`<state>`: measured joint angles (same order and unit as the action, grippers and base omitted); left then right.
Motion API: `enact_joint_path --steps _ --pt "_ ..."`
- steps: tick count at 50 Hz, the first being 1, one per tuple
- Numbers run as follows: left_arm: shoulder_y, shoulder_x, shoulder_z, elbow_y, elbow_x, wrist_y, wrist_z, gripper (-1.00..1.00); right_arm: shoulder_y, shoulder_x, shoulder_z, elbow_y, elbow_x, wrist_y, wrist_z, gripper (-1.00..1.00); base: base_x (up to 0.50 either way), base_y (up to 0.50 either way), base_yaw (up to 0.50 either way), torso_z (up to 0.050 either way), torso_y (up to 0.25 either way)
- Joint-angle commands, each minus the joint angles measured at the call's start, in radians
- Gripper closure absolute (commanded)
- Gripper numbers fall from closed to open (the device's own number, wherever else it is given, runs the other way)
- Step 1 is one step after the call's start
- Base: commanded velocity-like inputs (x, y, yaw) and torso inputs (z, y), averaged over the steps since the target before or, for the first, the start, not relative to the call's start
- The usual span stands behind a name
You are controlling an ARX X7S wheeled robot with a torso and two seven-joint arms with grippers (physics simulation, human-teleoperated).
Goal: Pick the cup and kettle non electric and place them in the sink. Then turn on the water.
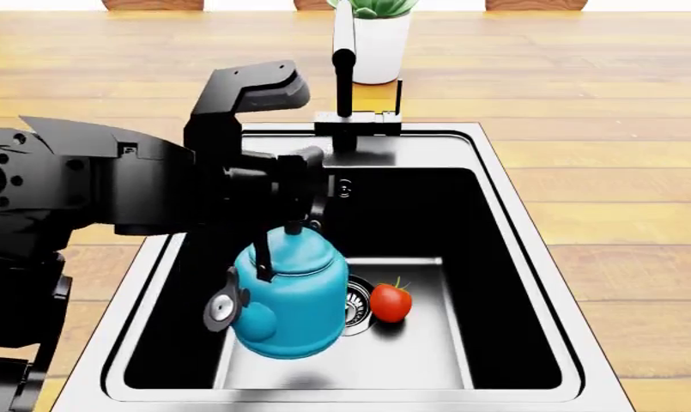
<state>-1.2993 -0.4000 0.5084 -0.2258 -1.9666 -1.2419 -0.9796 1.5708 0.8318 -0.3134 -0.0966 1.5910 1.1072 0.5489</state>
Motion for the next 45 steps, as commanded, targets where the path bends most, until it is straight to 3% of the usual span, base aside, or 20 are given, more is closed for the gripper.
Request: enact_joint_path --steps 1,22,37,38,45 --pt "0.004 0.013 0.003 0.019 0.149 0.029 0.110 1.00 -0.005 0.003 0.000 -0.004 -0.014 0.000 -0.013 1.00 0.00 0.00 0.00 0.000 0.010" --pt "0.050 0.024 0.070 0.013 0.158 -0.010 0.144 1.00 -0.015 0.009 -0.001 -0.008 -0.006 -0.006 -0.010 1.00 0.00 0.00 0.00 0.000 0.000" --pt "0.083 0.026 0.106 0.018 0.065 -0.040 0.095 1.00 -0.013 0.013 -0.004 -0.006 -0.009 -0.010 -0.015 1.00 0.00 0.00 0.00 0.001 0.001" --pt "0.084 0.027 0.107 0.018 0.061 -0.040 0.092 -1.00 -0.012 0.014 -0.003 -0.006 -0.007 -0.009 -0.014 1.00 0.00 0.00 0.00 0.000 0.000" --pt "0.082 0.028 0.114 0.018 0.047 -0.038 0.086 -1.00 -0.006 0.021 -0.001 -0.005 0.000 -0.007 -0.013 1.00 0.00 0.00 0.00 0.000 0.001"
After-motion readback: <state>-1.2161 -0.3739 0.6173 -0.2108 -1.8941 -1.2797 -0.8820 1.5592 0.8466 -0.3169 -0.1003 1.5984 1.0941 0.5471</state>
